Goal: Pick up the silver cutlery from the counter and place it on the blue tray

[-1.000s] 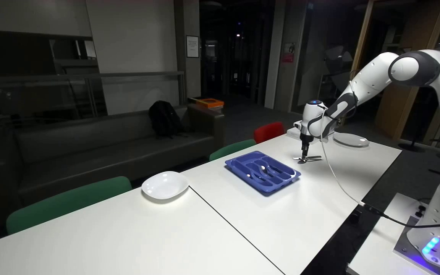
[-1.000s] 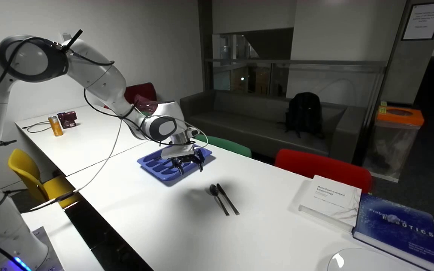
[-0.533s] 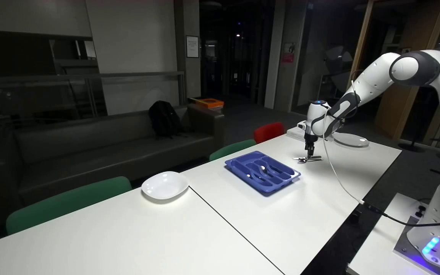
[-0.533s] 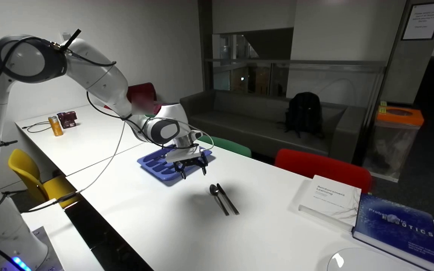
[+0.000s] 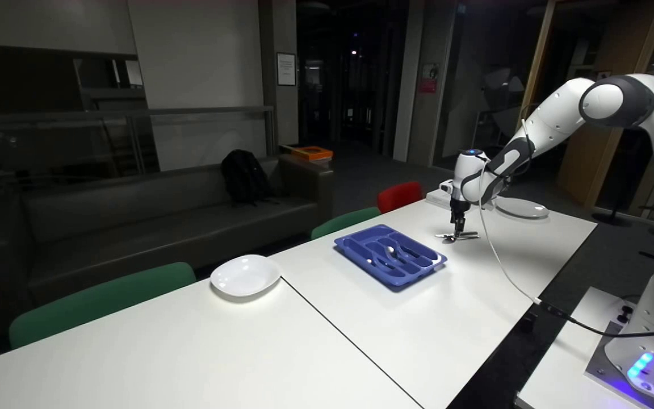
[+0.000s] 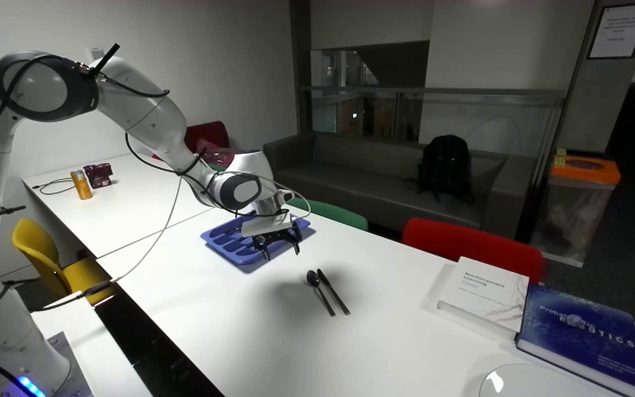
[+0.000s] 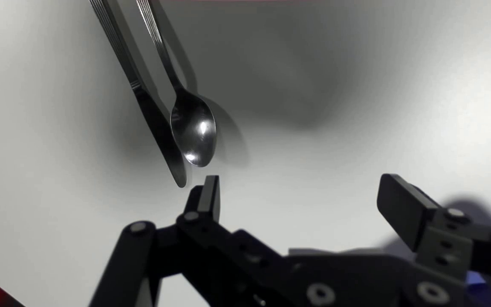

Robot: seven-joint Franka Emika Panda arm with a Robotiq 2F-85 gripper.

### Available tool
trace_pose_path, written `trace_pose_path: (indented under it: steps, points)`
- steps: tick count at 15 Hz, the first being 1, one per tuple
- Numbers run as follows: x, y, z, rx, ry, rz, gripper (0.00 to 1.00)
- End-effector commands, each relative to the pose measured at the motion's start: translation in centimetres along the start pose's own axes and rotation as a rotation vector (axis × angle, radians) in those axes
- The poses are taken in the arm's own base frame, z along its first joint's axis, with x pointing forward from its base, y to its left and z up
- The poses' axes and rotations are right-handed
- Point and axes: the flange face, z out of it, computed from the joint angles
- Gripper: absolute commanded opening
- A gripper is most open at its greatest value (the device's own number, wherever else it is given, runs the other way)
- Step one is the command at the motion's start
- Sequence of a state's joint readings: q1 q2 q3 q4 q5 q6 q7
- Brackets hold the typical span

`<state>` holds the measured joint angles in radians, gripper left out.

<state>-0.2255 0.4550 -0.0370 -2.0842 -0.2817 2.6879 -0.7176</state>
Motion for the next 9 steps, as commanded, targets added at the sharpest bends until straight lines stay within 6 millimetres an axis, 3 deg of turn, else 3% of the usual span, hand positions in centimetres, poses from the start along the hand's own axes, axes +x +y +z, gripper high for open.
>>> trace_pose_path:
  steps: [1, 9]
  points:
    - [0.0, 0.0, 0.0, 0.0, 0.0, 0.0, 1.0]
    - [-1.5, 1.3, 0.8, -0.007, -0.009, -0.062, 1.0]
